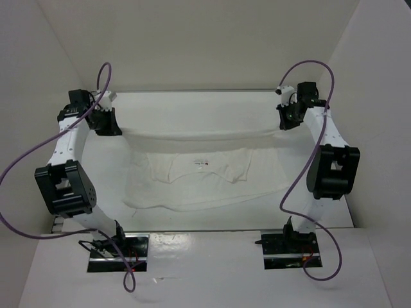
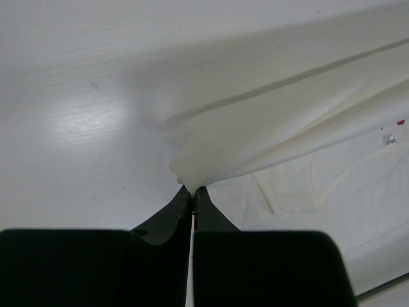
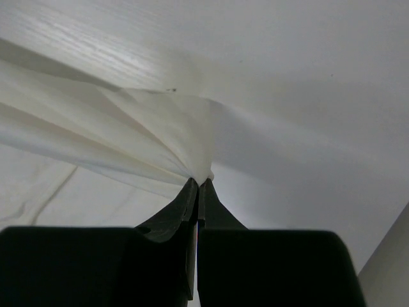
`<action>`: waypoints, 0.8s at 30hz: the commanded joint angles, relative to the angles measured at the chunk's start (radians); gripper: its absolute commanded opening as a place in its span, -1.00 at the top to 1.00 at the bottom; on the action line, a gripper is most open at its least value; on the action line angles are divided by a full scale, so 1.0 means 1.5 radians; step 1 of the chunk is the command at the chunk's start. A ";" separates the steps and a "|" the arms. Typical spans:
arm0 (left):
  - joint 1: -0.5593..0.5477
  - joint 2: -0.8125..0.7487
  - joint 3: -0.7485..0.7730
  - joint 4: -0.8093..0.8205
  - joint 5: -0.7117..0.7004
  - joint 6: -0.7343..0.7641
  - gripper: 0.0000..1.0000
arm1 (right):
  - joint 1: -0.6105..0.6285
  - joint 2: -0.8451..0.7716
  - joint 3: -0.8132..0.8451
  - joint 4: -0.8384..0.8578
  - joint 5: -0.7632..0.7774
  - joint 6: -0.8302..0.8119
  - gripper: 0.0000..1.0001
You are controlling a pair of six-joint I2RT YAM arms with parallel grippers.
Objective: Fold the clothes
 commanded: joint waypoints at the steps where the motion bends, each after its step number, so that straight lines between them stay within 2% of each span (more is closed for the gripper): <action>1: -0.021 0.051 0.078 0.057 -0.021 -0.001 1.00 | 0.012 0.048 0.077 0.075 0.040 0.002 1.00; 6: -0.061 0.156 0.187 0.057 -0.059 0.005 1.00 | 0.032 0.148 0.151 0.081 0.064 0.002 1.00; 15: -0.100 0.345 0.390 0.012 -0.053 -0.001 1.00 | 0.051 0.339 0.322 0.075 0.092 0.024 1.00; 21: -0.100 0.427 0.474 -0.008 -0.047 -0.016 0.94 | 0.051 0.465 0.526 0.021 0.099 0.042 1.00; 23: -0.100 0.450 0.508 -0.015 -0.047 -0.022 0.89 | 0.051 0.527 0.633 -0.013 0.092 0.067 0.94; 24: -0.093 0.459 0.519 -0.015 -0.047 -0.022 0.85 | 0.044 0.553 0.737 -0.030 0.092 0.076 0.94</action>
